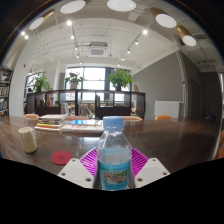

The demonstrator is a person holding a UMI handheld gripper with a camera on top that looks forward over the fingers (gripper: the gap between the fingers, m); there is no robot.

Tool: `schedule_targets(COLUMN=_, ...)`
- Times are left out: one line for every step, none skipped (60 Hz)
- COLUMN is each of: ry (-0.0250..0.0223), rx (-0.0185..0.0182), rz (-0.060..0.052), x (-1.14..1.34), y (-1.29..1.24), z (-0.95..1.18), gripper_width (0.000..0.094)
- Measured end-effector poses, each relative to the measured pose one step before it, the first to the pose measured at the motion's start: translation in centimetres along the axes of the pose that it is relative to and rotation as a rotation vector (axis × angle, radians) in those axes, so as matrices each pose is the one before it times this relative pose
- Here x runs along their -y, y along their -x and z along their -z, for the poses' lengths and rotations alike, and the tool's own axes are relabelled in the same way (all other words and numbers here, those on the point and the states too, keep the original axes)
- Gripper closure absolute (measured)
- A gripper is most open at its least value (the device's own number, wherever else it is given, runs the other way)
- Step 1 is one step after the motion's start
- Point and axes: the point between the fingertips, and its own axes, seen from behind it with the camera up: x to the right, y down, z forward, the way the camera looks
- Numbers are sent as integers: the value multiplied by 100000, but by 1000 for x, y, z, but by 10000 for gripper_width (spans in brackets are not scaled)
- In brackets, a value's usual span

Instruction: Pour water

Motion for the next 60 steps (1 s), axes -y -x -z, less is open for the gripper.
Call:
schedule_targets(ry=-101, rx=-460, rz=336, x=14, y=-105, z=-9, gripper_width=543)
schedule_targets(ry=-195, rx=-306, rz=426, x=35, y=-73, z=30, gripper_width=549)
schedule_targets(ry=194, rx=185, rz=674, x=-41, y=14, z=-20, gripper_width=591)
schedule_targets(ry=-8, rx=99, rz=394, x=9, y=-12, z=14, gripper_width=588)
schedule_targets(ry=41, rx=207, rz=66, x=8, y=38, z=-1, gripper_width=621)
schedule_targets(ry=111, rx=296, rz=88, x=12, y=48, z=-16, gripper_width=625)
schedule_targets(ry=52, rx=30, rz=-380, x=14, y=330, z=-177, gripper_width=621)
schedule_targets(ry=260, rx=198, rz=35, x=-50, y=72, z=-102, gripper_width=657)
schedule_targets(ry=-161, rx=-413, rz=7, x=28, y=279, z=34, gripper_width=659)
schedule_targets(ry=-174, rx=-79, rz=-124, x=56, y=3, z=-4, gripper_width=657)
schedule_targets(ry=-163, rx=106, rz=-6, x=43, y=54, z=-2, gripper_width=657)
schedule_targets(ry=-237, rx=249, rz=0, x=52, y=46, z=4, gripper_width=659)
schedule_targets(ry=-312, rx=309, rz=-82, x=66, y=57, z=31, gripper_width=657)
schedule_targets(ry=169, rx=420, rz=67, x=-46, y=33, z=35, gripper_width=657)
schedule_targets(ry=109, rx=249, rz=-4, x=-29, y=38, z=-42, gripper_width=658)
schedule_targets(ry=60, rx=10, rz=-140, x=-3, y=0, z=-32, gripper_width=657)
schedule_targets(ry=-95, rx=-287, rz=84, x=-25, y=29, z=-59, gripper_width=658)
schedule_targets(ry=-60, rx=-58, rz=144, x=0, y=-16, z=-16, gripper_width=659)
schedule_targets(ry=-25, rx=101, rz=402, x=-4, y=21, z=-25, gripper_width=660)
schedule_targets(ry=52, rx=125, rz=598, x=10, y=60, z=-70, gripper_width=659)
schedule_targets(ry=171, rx=-56, rz=688, x=27, y=68, z=-86, gripper_width=658)
schedule_targets(ry=312, rx=-275, rz=667, x=67, y=140, z=58, gripper_width=657)
schedule_targets(ry=279, rx=-121, rz=758, x=109, y=76, z=96, gripper_width=658)
schedule_targets(ry=-27, rx=-76, rz=1299, x=97, y=403, z=-331, gripper_width=658)
schedule_targets(ry=-207, rx=270, rz=1353, x=301, y=301, z=23, gripper_width=656)
schedule_targets(ry=-395, rx=445, rz=1553, x=393, y=449, z=-75, gripper_width=658)
schedule_targets(ry=-504, rx=481, rz=1826, x=457, y=523, z=-102, gripper_width=659)
schedule_targets(ry=-622, rx=420, rz=2020, x=548, y=569, z=-85, gripper_width=656)
schedule_targets(ry=-594, rx=226, rz=2286, x=435, y=529, z=-177, gripper_width=656)
schedule_targets(ry=-450, rx=85, rz=2703, x=521, y=665, z=-219, gripper_width=657)
schedule_targets(ry=-208, rx=116, rz=3257, x=599, y=586, z=-164, gripper_width=655)
schedule_targets(ry=-307, rx=157, rz=3381, x=616, y=597, z=-186, gripper_width=656)
schedule_targets(ry=-749, rx=298, rz=3410, x=798, y=606, z=-214, gripper_width=660)
schedule_targets(ry=-983, rx=529, rz=3480, x=817, y=604, z=-183, gripper_width=655)
schedule_targets(ry=-846, rx=496, rz=3735, x=817, y=658, z=-239, gripper_width=655)
schedule_targets(ry=-586, rx=221, rz=4057, x=756, y=594, z=-257, gripper_width=659)
schedule_targets(ry=-246, rx=-102, rz=4505, x=669, y=488, z=-269, gripper_width=656)
schedule_targets(ry=-898, rx=316, rz=4087, x=412, y=486, z=-353, gripper_width=657)
schedule_targets(ry=-544, rx=-472, rz=4809, x=995, y=444, z=174, gripper_width=661)
schedule_targets(ry=-1231, rx=4, rz=4436, x=900, y=505, z=-224, gripper_width=659)
schedule_targets(ry=-1215, rx=168, rz=4440, x=875, y=529, z=-203, gripper_width=658)
schedule_targets(ry=-794, rx=137, rz=4750, x=767, y=510, z=-232, gripper_width=660)
schedule_targets(ry=-439, rx=-40, rz=5112, x=698, y=490, z=-417, gripper_width=657)
schedule_targets(ry=-427, rx=-209, rz=4963, x=692, y=404, z=-238, gripper_width=657)
schedule_targets(ry=-652, rx=-257, rz=4917, x=740, y=346, z=-243, gripper_width=659)
schedule_targets(ry=-871, rx=-87, rz=4879, x=756, y=421, z=-283, gripper_width=655)
schedule_targets(ry=-943, rx=86, rz=4951, x=776, y=441, z=-224, gripper_width=656)
schedule_targets(ry=-1423, rx=210, rz=4544, x=601, y=399, z=-609, gripper_width=658)
schedule_targets(ry=-880, rx=-318, rz=4698, x=935, y=372, z=-98, gripper_width=656)
schedule_targets(ry=-993, rx=-336, rz=4805, x=759, y=281, z=-193, gripper_width=656)
schedule_targets(ry=-970, rx=-234, rz=5084, x=717, y=296, z=-196, gripper_width=660)
schedule_targets(ry=-904, rx=-138, rz=5334, x=687, y=260, z=-214, gripper_width=657)
schedule_targets(ry=-902, rx=-244, rz=5058, x=633, y=190, z=-188, gripper_width=657)
schedule_targets(ry=-781, rx=-431, rz=4621, x=642, y=78, z=-180, gripper_width=658)
schedule_targets(ry=-616, rx=-324, rz=4445, x=509, y=147, z=-217, gripper_width=654)
schedule_targets(ry=-307, rx=21, rz=4503, x=415, y=192, z=-202, gripper_width=656)
schedule_targets(ry=-275, rx=289, rz=4357, x=383, y=241, z=-204, gripper_width=657)
schedule_targets(ry=-1146, rx=373, rz=3713, x=31, y=423, z=-768, gripper_width=657)
schedule_targets(ry=-478, rx=304, rz=3176, x=324, y=184, z=84, gripper_width=657)
schedule_targets(ry=-450, rx=434, rz=3361, x=451, y=176, z=-102, gripper_width=657)
